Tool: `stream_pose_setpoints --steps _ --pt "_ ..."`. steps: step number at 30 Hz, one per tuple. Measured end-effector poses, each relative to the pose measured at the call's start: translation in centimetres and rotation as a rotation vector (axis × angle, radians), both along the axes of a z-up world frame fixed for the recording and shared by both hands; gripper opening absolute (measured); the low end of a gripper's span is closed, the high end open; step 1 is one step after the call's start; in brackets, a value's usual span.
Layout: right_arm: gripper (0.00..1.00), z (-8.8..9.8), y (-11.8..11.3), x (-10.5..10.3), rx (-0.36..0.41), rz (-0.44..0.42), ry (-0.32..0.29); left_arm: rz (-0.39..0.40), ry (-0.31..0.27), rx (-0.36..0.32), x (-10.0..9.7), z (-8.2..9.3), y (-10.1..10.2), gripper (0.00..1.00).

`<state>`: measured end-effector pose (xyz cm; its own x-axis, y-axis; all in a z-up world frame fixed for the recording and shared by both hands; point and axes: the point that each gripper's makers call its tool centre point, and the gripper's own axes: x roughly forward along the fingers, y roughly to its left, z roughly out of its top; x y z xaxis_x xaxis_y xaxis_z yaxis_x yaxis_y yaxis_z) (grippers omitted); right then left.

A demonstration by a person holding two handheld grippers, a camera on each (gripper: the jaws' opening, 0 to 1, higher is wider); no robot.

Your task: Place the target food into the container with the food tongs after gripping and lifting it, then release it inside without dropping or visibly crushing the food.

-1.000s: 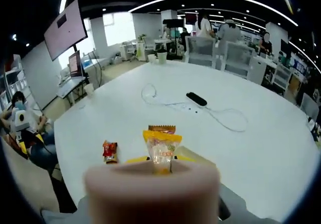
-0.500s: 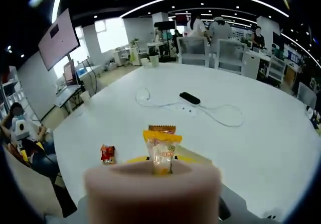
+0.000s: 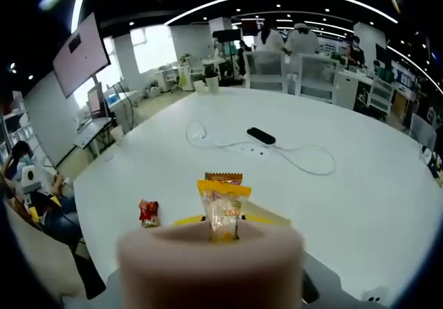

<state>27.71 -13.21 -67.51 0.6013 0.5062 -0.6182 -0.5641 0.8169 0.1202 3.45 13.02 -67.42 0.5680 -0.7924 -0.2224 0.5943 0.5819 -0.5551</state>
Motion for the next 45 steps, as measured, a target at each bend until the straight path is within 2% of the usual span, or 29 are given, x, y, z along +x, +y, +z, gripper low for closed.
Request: stream_pose_setpoints --steps 6,9,21,26,45 --pt "0.22 0.3 -0.7 0.7 0.01 -0.042 -0.021 0.005 0.003 -0.002 -0.2 -0.1 0.1 0.48" --pt "0.23 0.3 -0.9 0.7 0.022 -0.06 -0.011 0.008 0.004 -0.004 -0.3 -0.2 0.1 0.48" --pt "0.24 -0.4 -1.1 -0.1 0.011 -0.059 -0.005 -0.002 0.005 -0.008 -0.3 -0.3 -0.2 0.48" --pt "0.25 -0.7 -1.3 -0.2 -0.019 -0.048 -0.006 -0.006 -0.001 -0.01 0.1 -0.1 -0.4 0.48" --pt "0.28 -0.2 -0.6 -0.9 -0.026 -0.041 -0.008 -0.02 -0.012 -0.014 0.0 0.1 -0.5 0.48"
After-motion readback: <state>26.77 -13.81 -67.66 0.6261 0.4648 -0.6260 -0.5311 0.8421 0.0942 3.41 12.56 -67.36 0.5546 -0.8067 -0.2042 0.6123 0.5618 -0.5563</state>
